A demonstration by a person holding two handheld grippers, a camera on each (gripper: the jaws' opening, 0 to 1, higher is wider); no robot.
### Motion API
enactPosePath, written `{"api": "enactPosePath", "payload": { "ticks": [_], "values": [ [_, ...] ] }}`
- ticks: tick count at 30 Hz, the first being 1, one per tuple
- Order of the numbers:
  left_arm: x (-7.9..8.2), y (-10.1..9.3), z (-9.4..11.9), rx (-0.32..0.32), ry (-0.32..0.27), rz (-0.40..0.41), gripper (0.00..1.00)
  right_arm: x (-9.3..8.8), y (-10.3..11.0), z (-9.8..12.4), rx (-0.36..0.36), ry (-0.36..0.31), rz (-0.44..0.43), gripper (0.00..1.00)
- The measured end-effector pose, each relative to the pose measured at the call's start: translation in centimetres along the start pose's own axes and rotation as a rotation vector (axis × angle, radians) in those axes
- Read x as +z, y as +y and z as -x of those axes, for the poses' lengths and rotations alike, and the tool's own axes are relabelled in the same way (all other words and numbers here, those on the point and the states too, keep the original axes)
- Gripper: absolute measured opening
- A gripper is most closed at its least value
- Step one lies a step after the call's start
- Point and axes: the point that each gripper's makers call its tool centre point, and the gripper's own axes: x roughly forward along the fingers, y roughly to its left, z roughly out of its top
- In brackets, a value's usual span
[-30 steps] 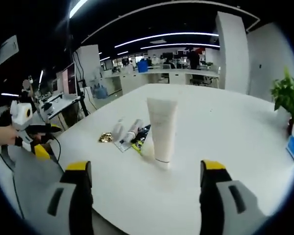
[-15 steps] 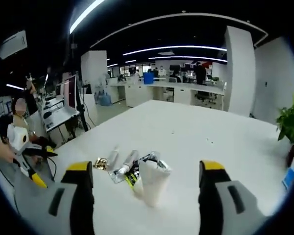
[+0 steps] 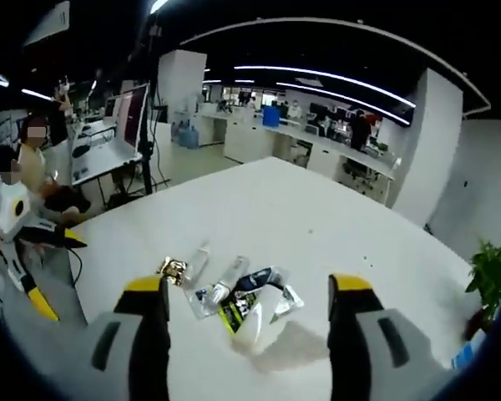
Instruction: Arrange the skincare products in the storage area until every visible bottle or jar stands upright without overlapping.
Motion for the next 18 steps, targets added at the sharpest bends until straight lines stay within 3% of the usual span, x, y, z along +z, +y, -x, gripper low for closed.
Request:
{"api": "enactPosePath", "payload": {
  "ticks": [5,12,16,18],
  "values": [
    [0.0,-0.3,0.0,-0.015,0.000,0.002,0.93,0.3,1.6,-2.4,-0.010,0.026,-0.023,0.64],
    [-0.2,-0.5,-0.2,-0.042,0.005,0.007,0.93,-0.9,1.5,-5.3,-0.065,0.112,-0.084,0.64],
    [-0.2,-0.5,-0.2,-0.057,-0.001,0.022,0.93,-1.9,1.0,-6.7,-0.109,0.160,-0.044,0.60],
    [-0.3,-0.5,-0.2,-0.064,0.001,0.028,0.93,-2.8,0.4,-7.6,-0.147,0.208,-0.027,0.50]
  ]
}}
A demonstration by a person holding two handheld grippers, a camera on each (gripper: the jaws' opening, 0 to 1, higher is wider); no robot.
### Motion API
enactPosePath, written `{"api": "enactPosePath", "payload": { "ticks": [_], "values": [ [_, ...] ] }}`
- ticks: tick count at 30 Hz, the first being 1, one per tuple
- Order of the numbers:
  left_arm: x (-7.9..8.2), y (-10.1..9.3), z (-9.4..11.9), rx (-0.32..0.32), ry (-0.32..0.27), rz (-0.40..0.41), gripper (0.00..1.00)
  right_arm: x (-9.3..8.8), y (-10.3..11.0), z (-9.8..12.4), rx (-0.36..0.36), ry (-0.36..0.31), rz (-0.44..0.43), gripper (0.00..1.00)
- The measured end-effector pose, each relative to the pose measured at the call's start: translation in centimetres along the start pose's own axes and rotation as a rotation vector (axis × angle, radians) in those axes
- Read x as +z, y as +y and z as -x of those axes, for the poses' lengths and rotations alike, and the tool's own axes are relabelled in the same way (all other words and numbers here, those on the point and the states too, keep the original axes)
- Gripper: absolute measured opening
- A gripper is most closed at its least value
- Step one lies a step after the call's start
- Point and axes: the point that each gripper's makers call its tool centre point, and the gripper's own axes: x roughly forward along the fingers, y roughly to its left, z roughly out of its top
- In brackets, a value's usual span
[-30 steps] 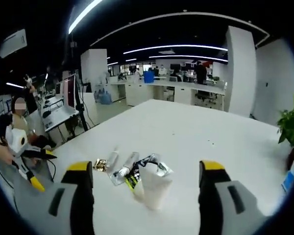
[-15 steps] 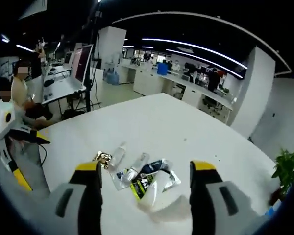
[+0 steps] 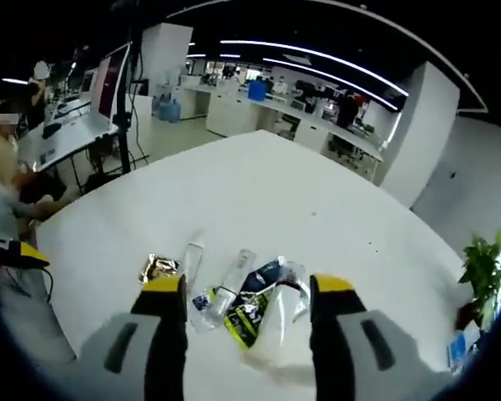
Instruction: Arrange the skincare products in the storage area until every visible bottle or jar stands upright without overlapping.
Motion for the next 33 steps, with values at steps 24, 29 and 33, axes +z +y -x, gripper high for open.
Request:
{"api": "enactPosePath", "payload": {
  "ticks": [24,29,33],
  "values": [
    [-0.9,-0.1,-0.4,-0.037,0.049,0.055,0.91,-5.4,-3.4,-9.0,-0.170,0.264,-0.132,0.36],
    [-1.0,-0.2,-0.3,-0.040,0.055,0.057,0.90,-6.0,-3.3,-10.2,-0.166,0.289,-0.157,0.37],
    [-1.2,0.0,-0.4,-0.037,0.065,0.079,0.90,-7.0,-4.1,-10.9,-0.182,0.321,-0.172,0.35]
  ]
}}
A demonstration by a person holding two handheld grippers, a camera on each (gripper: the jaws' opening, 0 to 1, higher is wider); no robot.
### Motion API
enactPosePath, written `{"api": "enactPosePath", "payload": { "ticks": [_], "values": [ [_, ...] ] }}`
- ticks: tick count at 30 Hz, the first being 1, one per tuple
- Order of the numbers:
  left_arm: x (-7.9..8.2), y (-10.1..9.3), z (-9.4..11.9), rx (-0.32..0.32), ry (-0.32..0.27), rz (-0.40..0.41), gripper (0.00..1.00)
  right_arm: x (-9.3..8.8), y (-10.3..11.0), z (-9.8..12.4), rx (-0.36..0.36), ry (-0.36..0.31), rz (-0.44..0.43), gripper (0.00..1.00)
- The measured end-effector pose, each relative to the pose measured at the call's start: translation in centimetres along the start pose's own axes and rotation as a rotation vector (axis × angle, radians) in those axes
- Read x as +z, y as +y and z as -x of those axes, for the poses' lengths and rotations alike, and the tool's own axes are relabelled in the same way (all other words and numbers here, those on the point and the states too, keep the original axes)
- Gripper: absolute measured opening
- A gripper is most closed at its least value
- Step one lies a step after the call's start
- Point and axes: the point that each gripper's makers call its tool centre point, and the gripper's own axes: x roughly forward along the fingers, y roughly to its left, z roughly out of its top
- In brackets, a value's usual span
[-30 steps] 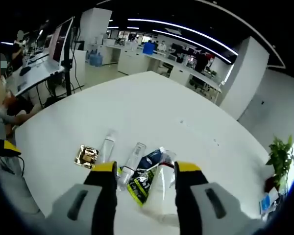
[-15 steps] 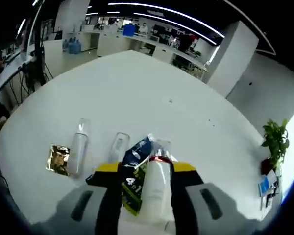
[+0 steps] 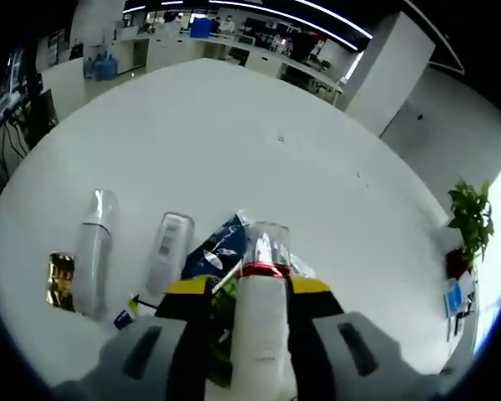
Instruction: Arrange the skincare products in the storage area until every visible bottle or jar stands upright without overlapping.
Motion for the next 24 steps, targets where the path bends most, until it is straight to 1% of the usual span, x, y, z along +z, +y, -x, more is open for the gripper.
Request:
{"api": "enactPosePath", "payload": {
  "ticks": [2,5,6,9,13,17,19,24],
  "values": [
    [0.0,0.1,0.0,0.000,0.001,0.009,0.90,-0.2,-0.3,-0.2,-0.006,0.010,-0.004,0.36],
    [-0.2,0.1,0.0,0.003,0.008,0.020,0.89,-0.4,-0.5,-0.8,0.009,0.030,-0.022,0.37],
    [-0.2,0.2,-0.1,0.006,0.012,0.022,0.89,-0.7,-0.4,-1.0,0.018,0.048,-0.028,0.37],
    [-0.4,0.3,-0.1,0.014,0.022,0.023,0.89,-1.4,-0.3,-1.5,0.025,0.074,-0.035,0.39],
    [-0.5,0.2,-0.1,0.010,0.026,0.021,0.89,-1.0,-0.2,-1.8,0.033,0.066,-0.066,0.40],
    [-0.5,0.7,0.0,0.042,0.022,0.024,0.88,-0.8,-0.3,-2.2,0.044,0.055,-0.099,0.37],
    [-0.5,0.8,0.0,0.049,0.023,0.028,0.88,-0.8,-0.4,-2.2,0.049,0.052,-0.103,0.31],
    [-0.5,0.8,-0.1,0.046,0.029,0.031,0.89,-1.0,-0.3,-1.7,0.050,0.048,-0.098,0.31]
  ]
}}
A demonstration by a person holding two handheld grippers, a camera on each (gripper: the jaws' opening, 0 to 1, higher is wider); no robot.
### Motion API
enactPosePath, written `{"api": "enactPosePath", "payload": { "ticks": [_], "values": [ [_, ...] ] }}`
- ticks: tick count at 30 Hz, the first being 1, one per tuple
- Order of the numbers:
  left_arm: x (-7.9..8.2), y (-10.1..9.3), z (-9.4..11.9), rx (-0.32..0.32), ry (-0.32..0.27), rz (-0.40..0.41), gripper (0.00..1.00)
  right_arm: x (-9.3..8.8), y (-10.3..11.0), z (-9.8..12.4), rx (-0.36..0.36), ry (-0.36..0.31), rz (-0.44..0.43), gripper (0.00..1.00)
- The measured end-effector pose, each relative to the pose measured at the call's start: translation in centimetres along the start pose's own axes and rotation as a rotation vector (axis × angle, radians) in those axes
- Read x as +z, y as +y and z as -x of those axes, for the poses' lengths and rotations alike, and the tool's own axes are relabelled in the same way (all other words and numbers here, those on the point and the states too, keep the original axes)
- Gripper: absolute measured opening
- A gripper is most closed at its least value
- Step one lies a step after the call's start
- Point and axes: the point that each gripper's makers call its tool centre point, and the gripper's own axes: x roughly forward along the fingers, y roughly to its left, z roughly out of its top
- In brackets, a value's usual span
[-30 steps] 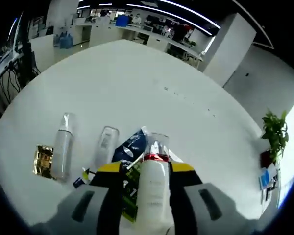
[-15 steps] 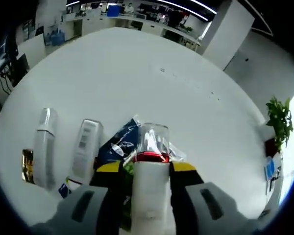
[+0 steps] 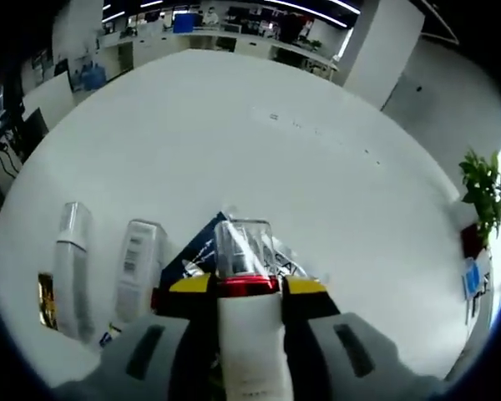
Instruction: Arrange the skincare products in the storage area until every visible bottle or jar stands upright without overlapping.
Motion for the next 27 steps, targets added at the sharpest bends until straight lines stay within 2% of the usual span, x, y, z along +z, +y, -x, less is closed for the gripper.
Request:
{"api": "enactPosePath", "payload": {
  "ticks": [13,16,19,21,27],
  "values": [
    [0.2,0.4,0.1,0.024,-0.010,-0.002,0.89,0.3,1.6,1.6,0.037,-0.032,0.047,0.29],
    [0.2,0.4,0.2,0.022,-0.012,-0.003,0.89,0.9,2.7,2.6,0.050,-0.086,0.107,0.29],
    [0.3,0.4,0.2,0.026,-0.016,-0.008,0.89,0.8,3.6,3.5,0.064,-0.104,0.120,0.29],
    [0.4,0.5,0.2,0.034,-0.023,-0.015,0.90,1.3,3.6,3.4,0.070,-0.121,0.121,0.29],
    [0.6,0.6,0.4,0.043,-0.039,-0.022,0.90,1.2,4.1,5.0,0.087,-0.171,0.127,0.29]
  ]
}}
